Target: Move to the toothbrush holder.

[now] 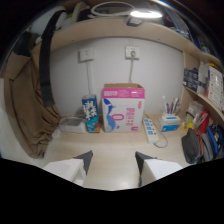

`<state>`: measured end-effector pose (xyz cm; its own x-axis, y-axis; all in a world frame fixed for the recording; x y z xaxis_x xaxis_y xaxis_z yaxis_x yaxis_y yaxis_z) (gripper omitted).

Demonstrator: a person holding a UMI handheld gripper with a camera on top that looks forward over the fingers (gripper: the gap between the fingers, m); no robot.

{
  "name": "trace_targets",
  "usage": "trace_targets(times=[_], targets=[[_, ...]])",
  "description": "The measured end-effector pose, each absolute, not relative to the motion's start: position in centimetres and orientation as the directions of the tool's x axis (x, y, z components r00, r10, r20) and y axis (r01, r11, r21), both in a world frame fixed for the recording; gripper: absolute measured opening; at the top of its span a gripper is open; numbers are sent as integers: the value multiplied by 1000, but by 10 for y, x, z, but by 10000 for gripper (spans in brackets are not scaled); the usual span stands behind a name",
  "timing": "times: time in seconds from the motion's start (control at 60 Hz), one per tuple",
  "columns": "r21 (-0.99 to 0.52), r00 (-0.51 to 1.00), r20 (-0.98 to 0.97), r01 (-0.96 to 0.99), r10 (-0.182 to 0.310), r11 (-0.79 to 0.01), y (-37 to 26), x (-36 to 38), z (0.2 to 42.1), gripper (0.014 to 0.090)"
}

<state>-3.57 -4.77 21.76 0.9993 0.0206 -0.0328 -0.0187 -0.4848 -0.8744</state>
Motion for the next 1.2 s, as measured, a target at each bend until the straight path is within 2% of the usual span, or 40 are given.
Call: trace_targets(times=[0.25,0.5,0.783,1.0,1.2], targets=[[-864,1000,7,-2,-15,-504,-51,88,191,870],[-863,1000,-8,-19,-24,-506,-17,195,178,866],[-882,998,-52,-62,-33,-467,78,278,176,870],[-911,998,-63,-62,-13,-407,170,305,189,869],[-922,999,-44,-45,-12,-385,238,324,192,864]])
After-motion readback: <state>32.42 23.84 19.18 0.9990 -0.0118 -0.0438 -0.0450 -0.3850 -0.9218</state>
